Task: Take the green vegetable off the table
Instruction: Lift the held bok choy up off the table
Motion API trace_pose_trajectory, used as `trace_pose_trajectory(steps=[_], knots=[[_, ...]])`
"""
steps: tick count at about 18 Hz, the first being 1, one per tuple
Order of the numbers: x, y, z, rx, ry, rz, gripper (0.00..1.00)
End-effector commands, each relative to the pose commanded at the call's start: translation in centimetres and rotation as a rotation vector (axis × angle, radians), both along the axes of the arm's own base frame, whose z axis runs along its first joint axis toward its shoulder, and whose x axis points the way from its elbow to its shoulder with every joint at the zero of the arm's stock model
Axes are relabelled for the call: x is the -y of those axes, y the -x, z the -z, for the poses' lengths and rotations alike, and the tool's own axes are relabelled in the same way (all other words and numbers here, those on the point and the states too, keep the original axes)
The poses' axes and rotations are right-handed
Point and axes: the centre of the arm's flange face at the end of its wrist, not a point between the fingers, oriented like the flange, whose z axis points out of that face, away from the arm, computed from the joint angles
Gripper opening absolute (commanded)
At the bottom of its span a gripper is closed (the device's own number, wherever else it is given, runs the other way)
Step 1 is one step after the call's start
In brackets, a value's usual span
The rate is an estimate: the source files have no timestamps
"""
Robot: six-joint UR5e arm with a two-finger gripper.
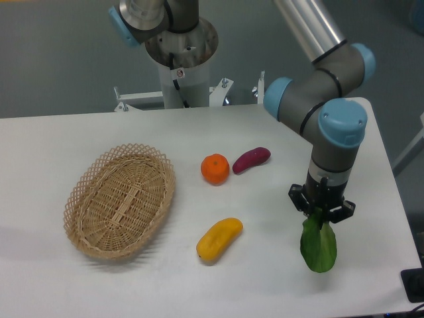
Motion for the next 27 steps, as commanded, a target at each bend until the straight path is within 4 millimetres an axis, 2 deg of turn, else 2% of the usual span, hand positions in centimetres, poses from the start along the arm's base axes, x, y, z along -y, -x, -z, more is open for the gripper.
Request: trace_pose_trajectory(steps=[1, 4, 11, 14, 27], knots=[[0.2, 0.1, -0.3, 0.017, 0.015, 0.002, 0.07], [2.4, 2.3, -1.8, 0.039, 0.067, -0.023, 0.07], [6.9, 5.7, -1.4, 0.065, 0.137, 0.023, 0.07], [7.1, 6.7, -1.4, 0.057, 0.138, 0.03, 0.06], [7.0, 6.8, -1.0, 0.054, 0.15, 0.035, 0.07]])
